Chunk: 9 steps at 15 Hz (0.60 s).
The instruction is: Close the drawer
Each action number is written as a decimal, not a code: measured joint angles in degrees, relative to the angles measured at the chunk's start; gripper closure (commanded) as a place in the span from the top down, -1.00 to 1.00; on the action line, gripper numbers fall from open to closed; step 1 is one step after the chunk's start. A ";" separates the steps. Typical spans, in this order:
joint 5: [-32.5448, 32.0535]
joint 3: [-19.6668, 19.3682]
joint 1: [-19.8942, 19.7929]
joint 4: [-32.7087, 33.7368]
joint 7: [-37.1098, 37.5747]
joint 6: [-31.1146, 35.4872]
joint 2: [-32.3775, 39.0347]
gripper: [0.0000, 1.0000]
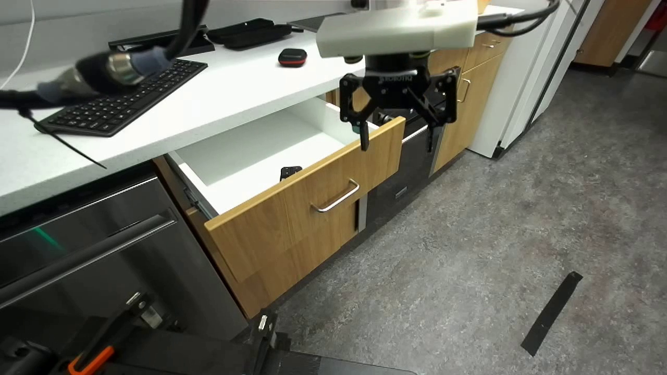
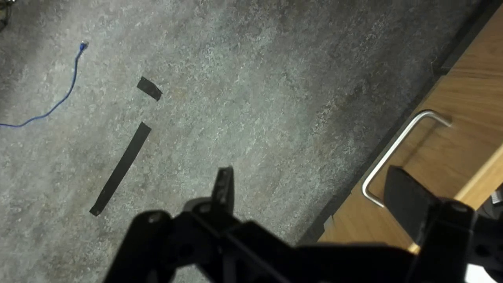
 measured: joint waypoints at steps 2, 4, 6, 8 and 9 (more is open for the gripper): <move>0.00 0.12 0.00 -0.01 0.02 0.00 0.35 1.00; 0.00 0.21 0.00 -0.08 0.02 0.00 -0.24 1.00; 0.00 0.23 0.00 -0.08 0.02 0.00 -0.41 1.00; -0.26 0.27 0.00 -0.08 0.63 0.34 -0.26 1.00; -0.79 0.32 0.01 -0.04 1.73 1.03 0.11 1.00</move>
